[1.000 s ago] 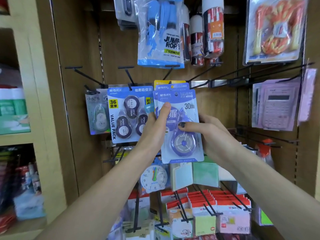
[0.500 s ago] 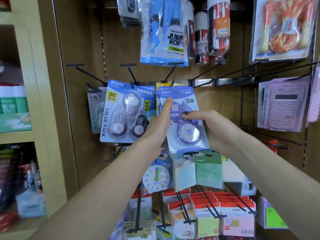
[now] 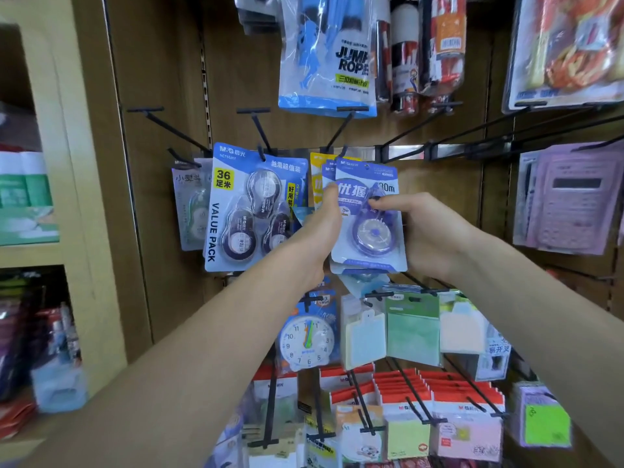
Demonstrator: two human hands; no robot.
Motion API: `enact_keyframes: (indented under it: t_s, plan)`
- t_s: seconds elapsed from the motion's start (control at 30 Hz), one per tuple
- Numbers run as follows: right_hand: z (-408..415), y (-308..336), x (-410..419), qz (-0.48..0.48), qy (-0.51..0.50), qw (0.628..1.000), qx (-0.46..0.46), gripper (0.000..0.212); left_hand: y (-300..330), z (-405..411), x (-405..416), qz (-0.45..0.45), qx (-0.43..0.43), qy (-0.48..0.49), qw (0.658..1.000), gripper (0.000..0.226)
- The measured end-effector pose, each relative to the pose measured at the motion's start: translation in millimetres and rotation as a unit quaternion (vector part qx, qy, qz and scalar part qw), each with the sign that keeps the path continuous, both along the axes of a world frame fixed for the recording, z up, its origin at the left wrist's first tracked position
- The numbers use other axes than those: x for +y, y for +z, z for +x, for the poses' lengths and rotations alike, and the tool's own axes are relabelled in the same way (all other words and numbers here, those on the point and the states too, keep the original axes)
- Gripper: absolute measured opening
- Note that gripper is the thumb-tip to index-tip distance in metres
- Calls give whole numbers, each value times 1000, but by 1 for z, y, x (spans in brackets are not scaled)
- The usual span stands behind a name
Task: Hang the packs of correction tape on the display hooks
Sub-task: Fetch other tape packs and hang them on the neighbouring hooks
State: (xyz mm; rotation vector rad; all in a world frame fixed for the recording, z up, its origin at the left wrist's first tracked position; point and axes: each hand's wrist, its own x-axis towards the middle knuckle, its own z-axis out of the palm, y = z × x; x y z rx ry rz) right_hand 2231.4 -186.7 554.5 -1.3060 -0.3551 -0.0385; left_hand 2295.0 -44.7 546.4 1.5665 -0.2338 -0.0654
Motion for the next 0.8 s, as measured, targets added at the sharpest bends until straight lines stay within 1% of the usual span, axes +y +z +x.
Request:
enact_keyframes:
  t_s: [0.03,0.07,0.1,0.2,0.27,0.33,0.37,0.4,0.47,0.5,0.63,0.8]
  plan:
    - [0,-2,0,3,5,1000,2,28,2,-10,1,-3,-19,2,1000,76]
    - [-1,-4,1,5,6,1000,4,28,2,-15,1,-11,-36,8,999,61]
    - [-1,-6,1,5,6,1000,6,28,0,-16,2,-21,-41,12,999,55]
    - [-6,-8,-1,5,5,1000,3,32,-8,-14,7,-39,-43,27,998,53]
    - [-7,-9,-4,14,8,1000,-2,34,-12,-15,10,-15,-59,59,996,54]
    - [-6,-12,-9,13,-4,1000,-6,37,-16,-15,12,27,-93,92,991,67]
    - [-5,-14,-12,7,-14,1000,-6,40,-18,-15,14,45,-109,105,987,67]
    - [-5,-16,-14,2,-24,1000,-5,41,-19,-19,15,63,-124,114,984,60]
    - [-8,-20,-17,-5,-34,999,-2,41,-21,-28,18,97,-160,130,974,34]
    - [-10,-22,-18,-4,-35,999,-1,40,-24,-30,20,112,-179,139,968,27]
    - [-18,-27,-18,7,-42,999,-5,40,-37,-36,28,157,-261,173,937,13]
    - [-24,-33,-18,33,-43,999,-4,39,-47,-42,34,168,-297,183,922,15]
